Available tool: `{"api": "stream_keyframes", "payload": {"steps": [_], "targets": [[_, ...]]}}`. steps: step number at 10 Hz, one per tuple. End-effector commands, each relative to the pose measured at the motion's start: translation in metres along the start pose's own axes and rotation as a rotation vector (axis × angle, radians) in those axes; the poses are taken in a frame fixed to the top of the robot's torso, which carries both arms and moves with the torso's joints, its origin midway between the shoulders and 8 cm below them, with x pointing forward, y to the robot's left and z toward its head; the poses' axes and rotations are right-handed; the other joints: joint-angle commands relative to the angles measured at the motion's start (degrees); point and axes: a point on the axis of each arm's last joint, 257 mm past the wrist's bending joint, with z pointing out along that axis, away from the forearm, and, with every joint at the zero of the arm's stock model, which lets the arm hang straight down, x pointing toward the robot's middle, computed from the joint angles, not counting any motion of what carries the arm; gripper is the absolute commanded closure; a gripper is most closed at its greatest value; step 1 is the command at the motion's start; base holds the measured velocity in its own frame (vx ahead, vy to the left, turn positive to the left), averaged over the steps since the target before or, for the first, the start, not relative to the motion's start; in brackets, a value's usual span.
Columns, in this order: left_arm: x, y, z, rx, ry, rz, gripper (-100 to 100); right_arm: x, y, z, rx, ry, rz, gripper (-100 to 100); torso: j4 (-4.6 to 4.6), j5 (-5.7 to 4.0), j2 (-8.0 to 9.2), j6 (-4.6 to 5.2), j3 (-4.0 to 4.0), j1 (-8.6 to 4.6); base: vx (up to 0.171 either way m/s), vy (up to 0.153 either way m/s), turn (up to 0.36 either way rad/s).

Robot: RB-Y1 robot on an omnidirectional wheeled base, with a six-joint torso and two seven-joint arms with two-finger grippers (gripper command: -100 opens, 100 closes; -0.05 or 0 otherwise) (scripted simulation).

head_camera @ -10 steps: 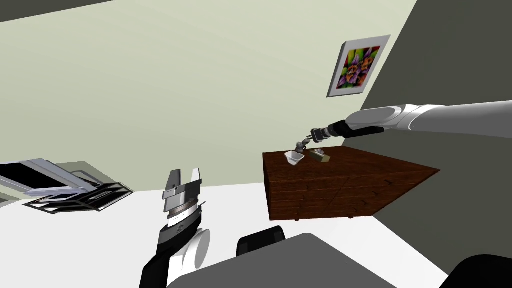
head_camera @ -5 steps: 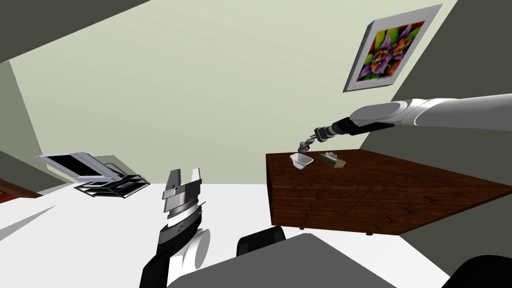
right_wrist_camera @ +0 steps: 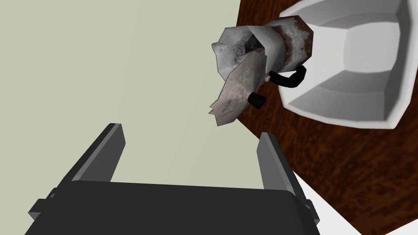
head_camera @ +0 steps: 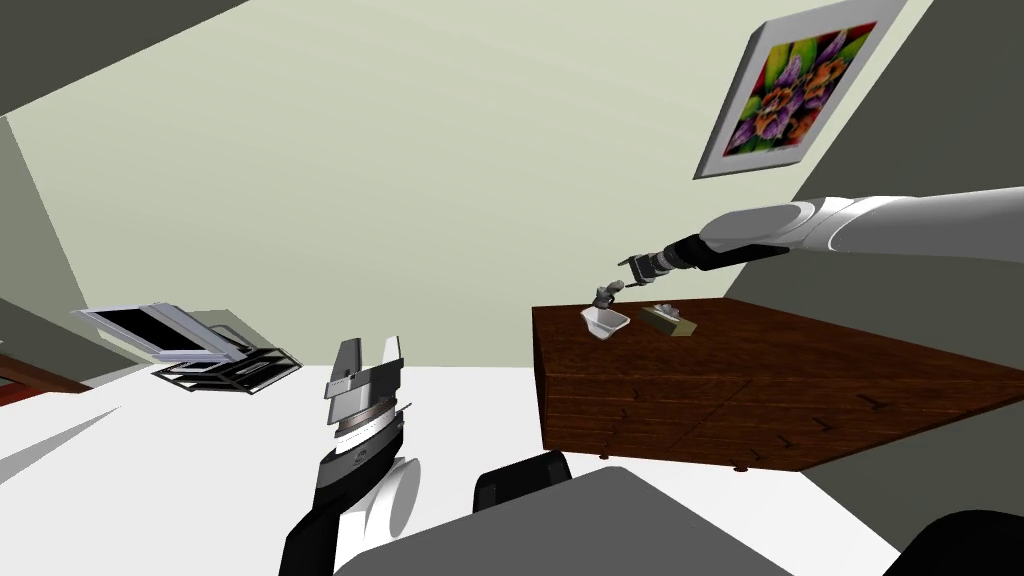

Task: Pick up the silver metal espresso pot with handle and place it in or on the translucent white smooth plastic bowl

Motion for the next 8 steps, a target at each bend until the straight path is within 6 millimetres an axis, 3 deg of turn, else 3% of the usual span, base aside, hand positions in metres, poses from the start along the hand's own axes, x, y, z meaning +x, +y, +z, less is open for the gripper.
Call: {"api": "stream_keyframes", "payload": {"steps": [1, 2, 3, 6, 7, 8], "targets": [[0.000, 0.000, 0.000, 0.000, 0.000, 0.000, 0, 0.000, 0.000, 0.000, 0.000, 0.000, 0.000, -100, 0.00, 0.00, 0.00, 0.00, 0.00, 0.00, 0.000, 0.000, 0.000], [0.000, 0.000, 0.000, 0.000, 0.000, 0.000, 0, 0.000, 0.000, 0.000, 0.000, 0.000, 0.000, 0, 0.00, 0.00, 0.01, 0.00, 0.00, 0.00, 0.000, 0.000, 0.000], [0.000, 0.000, 0.000, 0.000, 0.000, 0.000, 0, -0.012, -0.010, -0.005, -0.011, -0.013, 0.002, -100, 0.00, 0.00, 0.01, 0.00, 0.01, 0.00, 0.025, -0.050, -0.089], [0.000, 0.000, 0.000, 0.000, 0.000, 0.000, 0, -0.028, -0.023, -0.011, -0.025, -0.028, 0.004, -100, -0.03, -0.06, -0.13, 0.00, -0.07, -0.25, 0.042, -0.074, -0.053], [0.000, 0.000, 0.000, 0.000, 0.000, 0.000, 0, -0.024, -0.019, -0.008, -0.019, -0.023, 0.001, -100, -0.03, -0.06, -0.14, 0.01, -0.08, -0.28, 0.019, -0.036, -0.009], [0.000, 0.000, 0.000, 0.000, 0.000, 0.000, 0, -0.026, -0.019, -0.008, -0.021, -0.024, 0.004, 0, -0.03, -0.06, -0.08, 0.00, -0.06, -0.17, 0.003, -0.006, 0.004]]}}
